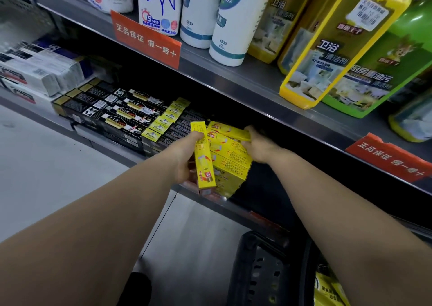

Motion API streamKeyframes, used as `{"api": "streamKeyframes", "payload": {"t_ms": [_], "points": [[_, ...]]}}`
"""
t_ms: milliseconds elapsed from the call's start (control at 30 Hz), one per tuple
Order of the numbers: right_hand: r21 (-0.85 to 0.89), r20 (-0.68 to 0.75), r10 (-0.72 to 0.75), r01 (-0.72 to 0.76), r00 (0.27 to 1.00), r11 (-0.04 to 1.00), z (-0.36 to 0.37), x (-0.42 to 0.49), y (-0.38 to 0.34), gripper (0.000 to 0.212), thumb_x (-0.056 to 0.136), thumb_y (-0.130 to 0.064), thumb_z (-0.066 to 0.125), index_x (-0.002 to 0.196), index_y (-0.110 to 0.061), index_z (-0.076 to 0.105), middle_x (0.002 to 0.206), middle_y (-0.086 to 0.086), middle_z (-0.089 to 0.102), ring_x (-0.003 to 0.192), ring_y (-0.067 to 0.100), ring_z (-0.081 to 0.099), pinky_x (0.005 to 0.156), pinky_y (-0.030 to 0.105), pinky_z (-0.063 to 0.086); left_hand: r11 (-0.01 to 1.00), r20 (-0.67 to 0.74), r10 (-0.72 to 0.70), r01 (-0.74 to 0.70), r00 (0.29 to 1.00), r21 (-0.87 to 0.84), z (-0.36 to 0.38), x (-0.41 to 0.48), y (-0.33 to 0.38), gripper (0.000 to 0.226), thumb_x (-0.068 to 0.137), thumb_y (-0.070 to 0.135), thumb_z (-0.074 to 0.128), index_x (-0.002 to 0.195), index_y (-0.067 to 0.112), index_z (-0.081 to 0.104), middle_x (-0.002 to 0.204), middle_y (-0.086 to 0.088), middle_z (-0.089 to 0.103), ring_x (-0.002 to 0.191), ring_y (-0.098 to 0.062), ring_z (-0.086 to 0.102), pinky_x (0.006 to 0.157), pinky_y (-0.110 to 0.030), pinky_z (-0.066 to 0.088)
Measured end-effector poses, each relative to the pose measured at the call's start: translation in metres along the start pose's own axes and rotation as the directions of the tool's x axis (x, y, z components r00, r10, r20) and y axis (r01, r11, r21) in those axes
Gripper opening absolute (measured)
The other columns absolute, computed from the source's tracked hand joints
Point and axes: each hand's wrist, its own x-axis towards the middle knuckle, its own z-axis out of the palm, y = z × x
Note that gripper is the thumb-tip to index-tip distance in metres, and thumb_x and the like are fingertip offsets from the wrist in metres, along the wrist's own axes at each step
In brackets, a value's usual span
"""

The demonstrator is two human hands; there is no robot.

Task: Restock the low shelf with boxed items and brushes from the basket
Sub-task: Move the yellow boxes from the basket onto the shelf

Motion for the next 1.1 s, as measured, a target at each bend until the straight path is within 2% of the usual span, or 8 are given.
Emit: {"api": "streamKeyframes", "payload": {"t_ms": [200,333,533,700,767,833,933,1100], "points": [[-0.023,0.054,-0.049,0.050,0.997,0.998,0.003,0.000,-0.001,0.053,0.100,-0.035,0.038,0.148,-0.030,0.017,0.154,0.018,0.017,0.139,0.034,0.028,0.111,0.041,0.030,0.994,-0.027,0.106,-0.105,0.994,0.027,0.000,0.005,0.001,0.038,0.091,0.043,0.056,0.102,0.007,0.062,0.091,-0.012,0.067,0.086,-0.030,0.065,0.078,-0.042,0.053],[-0.023,-0.082,-0.399,0.399,0.913,0.917,-0.014,-0.039,-0.028,0.087,0.085,-0.027,0.065,0.145,-0.047,0.005,0.157,0.005,0.010,0.141,0.030,0.023,0.111,0.038,0.027,0.983,-0.080,0.161,-0.153,0.984,0.105,0.004,0.004,0.004,0.061,0.076,0.048,0.071,0.116,0.003,0.059,0.115,-0.018,0.065,0.105,-0.036,0.062,0.094,-0.051,0.048],[-0.268,-0.150,-0.693,0.646,0.705,0.715,-0.030,-0.079,-0.032,0.056,0.074,-0.026,0.076,0.124,-0.024,0.051,0.151,-0.001,0.027,0.137,0.022,0.024,0.112,0.041,0.026,0.905,0.097,0.246,-0.264,0.964,0.332,0.007,-0.002,0.008,0.041,0.074,0.043,0.074,0.100,0.013,0.066,0.099,-0.009,0.071,0.094,-0.027,0.066,0.090,-0.044,0.052],[-0.115,-0.127,-0.472,0.460,0.872,0.880,-0.041,-0.086,-0.005,0.042,0.077,-0.048,0.069,0.103,-0.024,0.048,0.098,-0.001,0.056,0.092,0.020,0.053,0.071,0.034,0.041,0.886,-0.066,0.426,-0.402,0.902,0.230,-0.003,0.003,0.010,0.038,0.098,0.038,0.044,0.100,0.008,0.067,0.094,-0.006,0.072,0.085,-0.020,0.066,0.083,-0.037,0.053],[-0.080,-0.132,-0.332,0.324,0.934,0.943,-0.039,-0.082,0.005,0.045,0.086,-0.052,0.056,0.119,-0.025,0.043,0.097,0.000,0.056,0.085,0.020,0.054,0.066,0.031,0.040,0.740,-0.090,0.586,-0.486,0.805,0.465,-0.008,0.008,0.003,0.025,0.099,0.023,0.042,0.103,0.009,0.063,0.093,-0.006,0.068,0.080,-0.023,0.064,0.082,-0.039,0.053],[-0.085,-0.152,-0.194,0.183,0.969,0.980,-0.035,-0.070,0.010,0.054,0.095,-0.050,0.042,0.138,-0.019,0.031,0.109,0.009,0.058,0.094,0.027,0.058,0.072,0.032,0.043,0.363,0.144,0.687,-0.508,0.712,0.781,-0.008,0.012,-0.008,0.021,0.095,0.017,0.048,0.111,0.014,0.061,0.106,-0.005,0.066,0.092,-0.024,0.061,0.083,-0.034,0.049],[-0.321,-0.182,-0.135,0.071,0.974,0.944,-0.029,-0.047,0.007,0.042,0.103,-0.025,0.030,0.140,-0.007,0.035,0.126,0.022,0.053,0.107,0.037,0.057,0.083,0.039,0.045,-0.173,0.484,0.560,-0.477,0.672,0.862,0.004,0.019,-0.021,0.042,0.091,0.028,0.058,0.132,0.024,0.050,0.138,0.001,0.048,0.125,-0.021,0.039,0.103,-0.035,0.034],[-0.037,-0.182,-0.059,0.053,0.982,0.998,-0.019,0.001,-0.001,0.045,0.099,-0.019,0.040,0.143,-0.014,0.030,0.144,0.015,0.037,0.128,0.033,0.041,0.104,0.036,0.034,-0.388,0.548,0.507,-0.391,0.666,0.834,0.018,0.028,-0.026,0.057,0.090,0.032,0.060,0.142,0.029,0.037,0.145,0.002,0.038,0.132,-0.023,0.031,0.106,-0.041,0.031]]}}
